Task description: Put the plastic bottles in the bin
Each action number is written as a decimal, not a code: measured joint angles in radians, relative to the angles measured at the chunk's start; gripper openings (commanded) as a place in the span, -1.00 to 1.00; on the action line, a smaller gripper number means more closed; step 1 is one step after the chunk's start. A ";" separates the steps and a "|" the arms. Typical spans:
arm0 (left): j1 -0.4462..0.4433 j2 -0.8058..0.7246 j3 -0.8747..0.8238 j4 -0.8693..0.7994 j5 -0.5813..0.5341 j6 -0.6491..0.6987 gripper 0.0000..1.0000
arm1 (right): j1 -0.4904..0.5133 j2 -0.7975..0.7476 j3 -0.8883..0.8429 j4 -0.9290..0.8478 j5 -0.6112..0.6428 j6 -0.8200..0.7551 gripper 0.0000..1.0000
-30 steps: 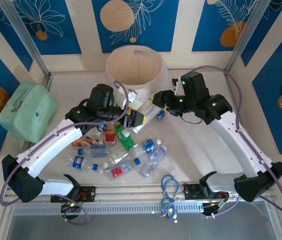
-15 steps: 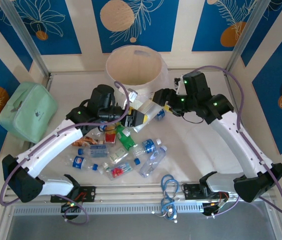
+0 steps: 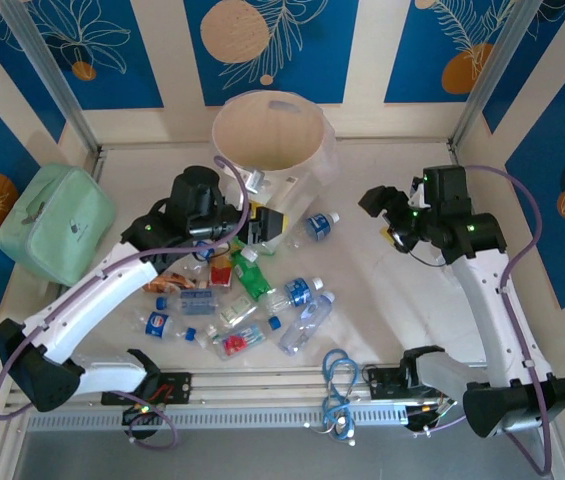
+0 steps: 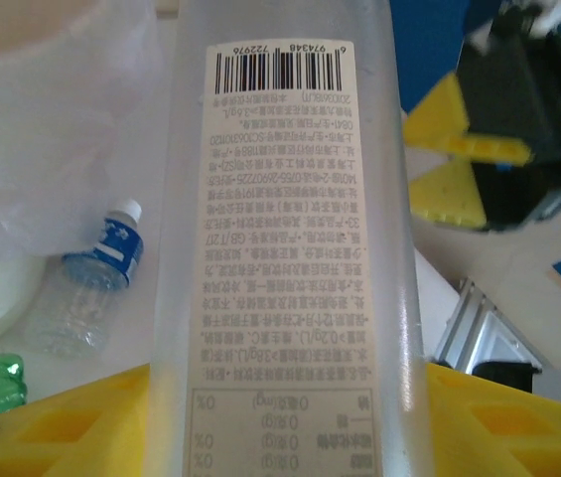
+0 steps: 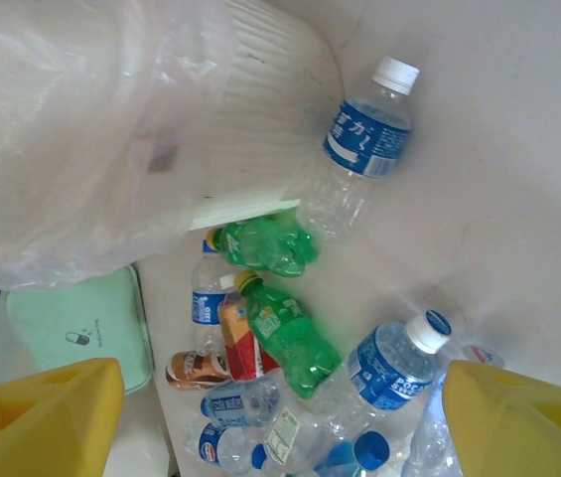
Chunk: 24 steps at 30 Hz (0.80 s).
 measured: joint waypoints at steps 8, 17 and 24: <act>0.017 0.097 0.341 -0.079 -0.207 -0.007 0.18 | -0.001 -0.006 -0.058 -0.005 -0.006 0.023 0.67; 0.117 0.422 0.815 -0.196 -0.339 -0.015 0.18 | -0.001 -0.043 -0.109 -0.008 -0.010 0.034 0.67; 0.183 0.609 0.976 -0.241 -0.348 -0.044 0.16 | -0.004 -0.080 -0.142 -0.023 -0.010 0.034 0.67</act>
